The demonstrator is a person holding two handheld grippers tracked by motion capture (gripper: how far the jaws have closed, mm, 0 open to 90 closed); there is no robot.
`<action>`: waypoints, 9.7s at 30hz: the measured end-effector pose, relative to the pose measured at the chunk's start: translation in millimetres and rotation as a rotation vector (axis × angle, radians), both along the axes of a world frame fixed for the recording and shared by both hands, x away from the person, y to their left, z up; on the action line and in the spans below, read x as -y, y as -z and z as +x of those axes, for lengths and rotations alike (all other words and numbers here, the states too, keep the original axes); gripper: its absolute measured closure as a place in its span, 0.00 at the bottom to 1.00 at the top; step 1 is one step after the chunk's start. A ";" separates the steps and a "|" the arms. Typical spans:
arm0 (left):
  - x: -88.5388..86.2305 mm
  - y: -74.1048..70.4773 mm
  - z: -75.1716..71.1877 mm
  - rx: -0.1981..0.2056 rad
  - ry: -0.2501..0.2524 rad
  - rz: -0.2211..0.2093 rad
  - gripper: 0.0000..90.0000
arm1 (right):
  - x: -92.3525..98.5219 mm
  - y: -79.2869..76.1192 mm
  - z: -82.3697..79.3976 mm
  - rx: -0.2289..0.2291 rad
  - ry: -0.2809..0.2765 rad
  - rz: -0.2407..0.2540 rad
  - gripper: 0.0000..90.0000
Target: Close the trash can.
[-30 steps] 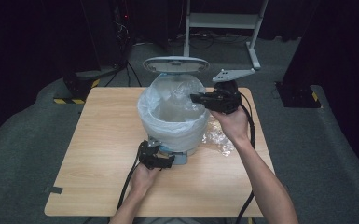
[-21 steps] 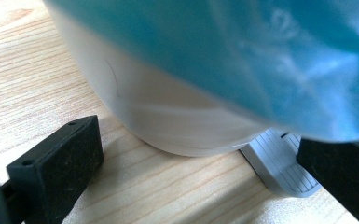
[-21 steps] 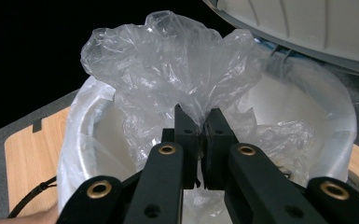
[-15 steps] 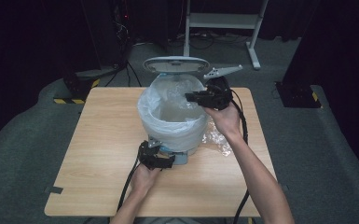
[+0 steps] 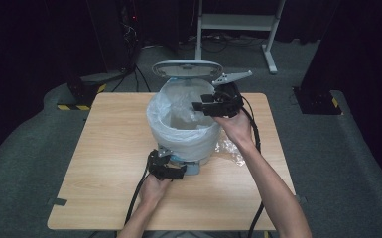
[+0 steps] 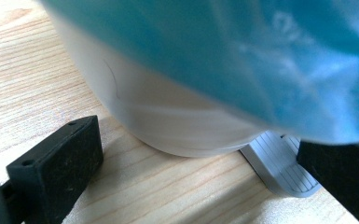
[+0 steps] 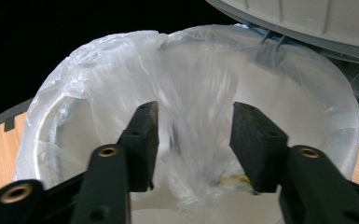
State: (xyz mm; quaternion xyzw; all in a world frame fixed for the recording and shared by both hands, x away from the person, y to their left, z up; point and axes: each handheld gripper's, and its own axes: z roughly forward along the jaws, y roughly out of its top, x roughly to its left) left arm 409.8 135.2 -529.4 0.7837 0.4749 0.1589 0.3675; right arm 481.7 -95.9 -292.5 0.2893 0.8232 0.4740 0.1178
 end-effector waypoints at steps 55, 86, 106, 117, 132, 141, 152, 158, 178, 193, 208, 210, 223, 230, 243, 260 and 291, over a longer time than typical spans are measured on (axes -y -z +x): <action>0.4 0.1 -0.1 0.003 -0.003 0.000 0.00 | 89.0 42.0 -60.5 0.103 0.175 0.200 0.43; 0.4 0.1 -0.1 0.003 -0.003 0.001 0.00 | 119.9 87.1 -75.5 0.074 0.294 0.170 0.30; 0.4 0.0 -0.2 0.003 -0.002 0.001 0.00 | 130.9 132.8 -75.2 0.008 0.410 0.097 0.28; 0.4 -0.1 -0.2 0.001 -0.002 0.002 0.00 | 132.3 159.7 -60.3 -0.054 0.456 0.034 0.28; 0.5 -0.1 -0.3 0.001 -0.002 0.002 0.00 | 124.9 188.5 -31.9 -0.128 0.496 0.001 0.28; 0.5 -0.1 -0.3 0.001 -0.002 0.002 0.00 | 130.0 204.0 -17.2 -0.159 0.522 0.006 0.29; 0.5 0.0 -0.3 0.002 -0.002 0.002 0.00 | 125.6 210.9 -5.4 -0.190 0.509 0.019 0.30; 0.5 -0.1 -0.3 0.001 -0.001 0.002 0.00 | 120.0 215.0 3.4 -0.215 0.489 -0.007 0.37; 0.5 -0.1 -0.3 0.000 -0.001 0.002 0.00 | 118.6 219.5 3.3 -0.254 0.454 -0.065 0.93; 0.5 -0.1 -0.3 0.000 -0.001 0.002 0.00 | 124.1 198.4 -9.9 -0.205 0.414 -0.049 0.99; 0.6 0.0 -0.3 0.002 -0.002 0.001 0.00 | 136.2 173.3 -30.7 -0.141 0.410 -0.028 1.00; 0.5 0.0 -0.3 0.002 -0.002 0.001 0.00 | 139.4 168.9 -35.2 -0.133 0.409 -0.024 1.00; 0.6 0.0 -0.3 0.002 -0.002 0.001 0.00 | 152.9 156.8 -51.0 -0.095 0.424 0.009 1.00; 0.6 0.0 -0.3 0.002 -0.002 0.002 0.00 | 159.6 146.8 -64.4 -0.057 0.404 0.040 1.00; 0.5 -0.3 -0.4 0.004 0.000 0.008 0.01 | 172.1 134.6 -82.2 -0.029 0.395 0.100 1.00; 0.5 -0.3 -0.4 0.003 0.000 0.007 0.01 | 182.5 112.9 -100.4 0.018 0.394 0.122 1.00; 0.5 -0.2 -0.4 0.003 0.000 0.006 0.01 | 177.7 67.7 -109.6 0.070 0.320 0.156 1.00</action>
